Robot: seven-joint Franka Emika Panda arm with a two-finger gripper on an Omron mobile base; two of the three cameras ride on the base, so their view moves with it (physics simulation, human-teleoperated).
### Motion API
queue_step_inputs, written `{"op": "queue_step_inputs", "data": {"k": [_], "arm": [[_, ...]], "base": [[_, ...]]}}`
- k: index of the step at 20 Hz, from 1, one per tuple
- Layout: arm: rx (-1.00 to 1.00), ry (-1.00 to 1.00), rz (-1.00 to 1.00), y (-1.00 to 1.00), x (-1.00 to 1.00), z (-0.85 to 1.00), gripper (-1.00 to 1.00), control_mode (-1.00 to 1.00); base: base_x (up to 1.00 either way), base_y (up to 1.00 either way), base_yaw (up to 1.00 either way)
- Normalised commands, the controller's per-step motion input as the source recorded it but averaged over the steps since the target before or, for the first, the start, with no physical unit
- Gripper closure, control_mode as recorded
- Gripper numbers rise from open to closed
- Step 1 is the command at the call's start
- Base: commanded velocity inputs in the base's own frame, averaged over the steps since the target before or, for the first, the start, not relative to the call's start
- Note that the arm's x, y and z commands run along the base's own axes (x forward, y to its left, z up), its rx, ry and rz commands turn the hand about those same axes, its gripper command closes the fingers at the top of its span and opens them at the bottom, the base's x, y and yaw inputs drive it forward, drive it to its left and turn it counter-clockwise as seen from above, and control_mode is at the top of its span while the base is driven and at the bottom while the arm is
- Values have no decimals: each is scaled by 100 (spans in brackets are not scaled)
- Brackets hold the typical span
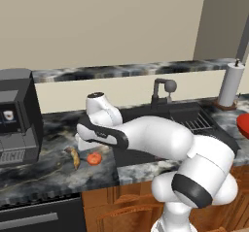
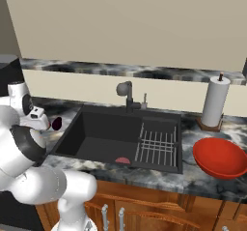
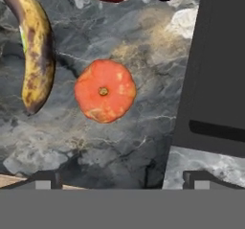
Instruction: There is a mixed pile of frozen fruits and vegetables on the counter. Locate all the frozen vegetables and place the items in a bowl on the counter. Take all the frozen fruits and defrost them in a running sink.
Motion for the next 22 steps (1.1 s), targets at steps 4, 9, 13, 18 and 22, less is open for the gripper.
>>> {"op": "queue_step_inputs", "data": {"k": [4, 9, 13, 18, 22], "arm": [[0, 3, -3, 1, 0, -38, -100, -100], [-2, 0, -2, 2, 11, -30, -100, -100], [-1, 0, -1, 14, 10, -30, -100, -100], [0, -1, 0, 11, 1, -25, -100, -100], [0, -1, 0, 0, 8, -11, -100, -100]], "base": [[0, 0, 0], [0, 0, 0], [0, 0, 0], [0, 0, 0], [0, 0, 0]]}}
